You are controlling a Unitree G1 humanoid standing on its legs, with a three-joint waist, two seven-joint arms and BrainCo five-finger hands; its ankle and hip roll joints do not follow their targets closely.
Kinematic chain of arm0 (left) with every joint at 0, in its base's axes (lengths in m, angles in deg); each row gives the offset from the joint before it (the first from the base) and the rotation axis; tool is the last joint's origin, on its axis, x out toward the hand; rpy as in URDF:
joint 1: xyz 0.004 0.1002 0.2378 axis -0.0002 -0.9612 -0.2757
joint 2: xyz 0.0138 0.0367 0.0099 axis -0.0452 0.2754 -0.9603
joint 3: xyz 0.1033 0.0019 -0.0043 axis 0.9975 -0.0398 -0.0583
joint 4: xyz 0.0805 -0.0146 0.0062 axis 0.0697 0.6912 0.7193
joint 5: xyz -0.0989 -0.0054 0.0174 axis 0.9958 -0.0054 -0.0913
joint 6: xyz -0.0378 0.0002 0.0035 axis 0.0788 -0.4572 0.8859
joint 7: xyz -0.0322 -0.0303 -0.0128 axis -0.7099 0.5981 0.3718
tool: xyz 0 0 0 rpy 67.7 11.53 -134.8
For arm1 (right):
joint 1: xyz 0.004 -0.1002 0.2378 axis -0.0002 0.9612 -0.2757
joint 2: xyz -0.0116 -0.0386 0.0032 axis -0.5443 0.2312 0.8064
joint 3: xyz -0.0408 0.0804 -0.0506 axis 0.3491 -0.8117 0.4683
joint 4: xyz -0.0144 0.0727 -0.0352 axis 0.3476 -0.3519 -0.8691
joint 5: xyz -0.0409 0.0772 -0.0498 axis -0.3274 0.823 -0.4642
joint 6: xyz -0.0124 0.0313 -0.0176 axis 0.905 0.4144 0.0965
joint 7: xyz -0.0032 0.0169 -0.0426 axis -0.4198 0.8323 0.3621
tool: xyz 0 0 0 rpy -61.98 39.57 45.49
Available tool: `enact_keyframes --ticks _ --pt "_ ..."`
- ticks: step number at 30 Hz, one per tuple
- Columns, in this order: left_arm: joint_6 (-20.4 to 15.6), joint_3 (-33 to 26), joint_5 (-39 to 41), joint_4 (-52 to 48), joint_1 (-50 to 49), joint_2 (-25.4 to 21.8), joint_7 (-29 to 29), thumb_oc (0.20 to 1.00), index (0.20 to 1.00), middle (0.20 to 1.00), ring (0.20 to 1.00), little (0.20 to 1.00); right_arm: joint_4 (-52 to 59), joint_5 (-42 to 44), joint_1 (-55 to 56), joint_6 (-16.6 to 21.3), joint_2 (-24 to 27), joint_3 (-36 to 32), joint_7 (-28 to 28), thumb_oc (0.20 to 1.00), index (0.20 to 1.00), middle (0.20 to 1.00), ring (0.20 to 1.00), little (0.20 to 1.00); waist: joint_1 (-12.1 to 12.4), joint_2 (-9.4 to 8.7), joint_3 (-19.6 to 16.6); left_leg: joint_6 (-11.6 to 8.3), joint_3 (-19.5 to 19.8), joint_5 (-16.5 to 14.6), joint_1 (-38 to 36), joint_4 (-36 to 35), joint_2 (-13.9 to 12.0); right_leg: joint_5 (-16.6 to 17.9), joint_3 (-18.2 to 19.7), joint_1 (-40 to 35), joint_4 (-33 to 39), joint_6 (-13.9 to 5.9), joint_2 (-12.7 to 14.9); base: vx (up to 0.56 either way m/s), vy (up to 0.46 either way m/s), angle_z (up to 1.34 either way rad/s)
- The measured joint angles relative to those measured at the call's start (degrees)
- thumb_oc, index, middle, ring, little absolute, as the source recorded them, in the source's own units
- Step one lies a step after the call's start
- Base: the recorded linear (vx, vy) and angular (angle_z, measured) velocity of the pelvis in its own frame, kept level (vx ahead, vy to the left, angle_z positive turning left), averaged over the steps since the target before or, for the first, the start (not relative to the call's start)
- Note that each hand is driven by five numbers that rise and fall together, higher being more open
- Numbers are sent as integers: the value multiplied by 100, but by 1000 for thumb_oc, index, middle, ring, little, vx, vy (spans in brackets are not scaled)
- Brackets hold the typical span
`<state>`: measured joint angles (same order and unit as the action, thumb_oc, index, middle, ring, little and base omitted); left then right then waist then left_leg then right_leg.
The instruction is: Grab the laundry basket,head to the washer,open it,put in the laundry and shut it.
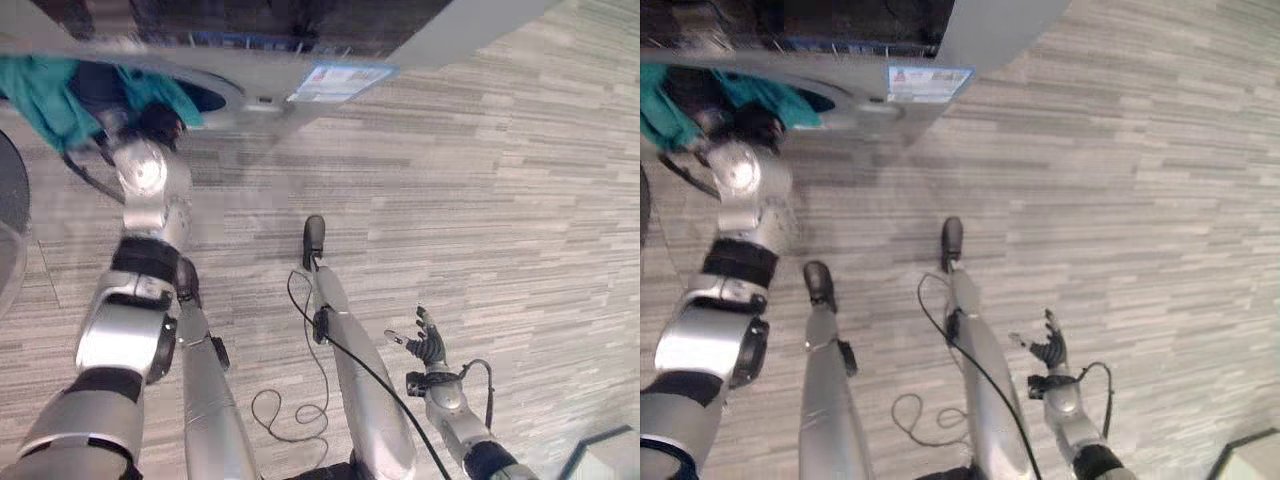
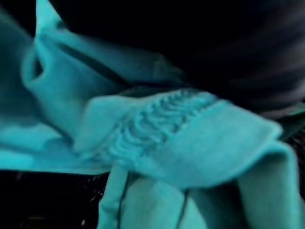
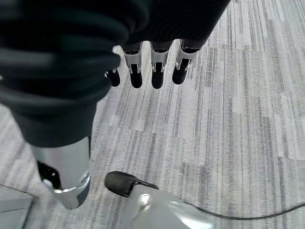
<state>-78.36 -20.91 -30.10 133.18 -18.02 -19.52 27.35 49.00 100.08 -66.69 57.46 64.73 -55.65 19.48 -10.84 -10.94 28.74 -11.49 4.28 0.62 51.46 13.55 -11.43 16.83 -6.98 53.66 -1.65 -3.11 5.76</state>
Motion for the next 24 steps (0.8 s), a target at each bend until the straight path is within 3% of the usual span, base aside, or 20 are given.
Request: enact_keyframes --ticks 9,13,24 --pt "80 291 262 1207 607 -284 -296 200 200 200 200 200 -131 -233 -259 1 76 137 32 1000 1000 1000 1000 1000 -120 -58 -139 86 -37 -535 664 1097 -26 -8 195 383 -269 -29 -71 -23 46 -10" --pt "238 310 591 1644 761 -348 -546 200 200 200 200 200 -502 -365 -313 -61 90 207 34 1000 1000 1000 1000 1000 -269 -117 -585 182 -125 -853 1256 1855 -69 -52 403 854 -495 -124 -105 -23 40 -23" --pt "547 75 1247 1994 716 -210 -939 200 200 200 200 200 -1042 -766 -273 -343 110 349 109 1000 1000 1000 1000 1000 -250 -132 -601 334 -174 -1223 1221 2665 -21 -317 590 884 -1281 -227 -59 -12 22 -6"
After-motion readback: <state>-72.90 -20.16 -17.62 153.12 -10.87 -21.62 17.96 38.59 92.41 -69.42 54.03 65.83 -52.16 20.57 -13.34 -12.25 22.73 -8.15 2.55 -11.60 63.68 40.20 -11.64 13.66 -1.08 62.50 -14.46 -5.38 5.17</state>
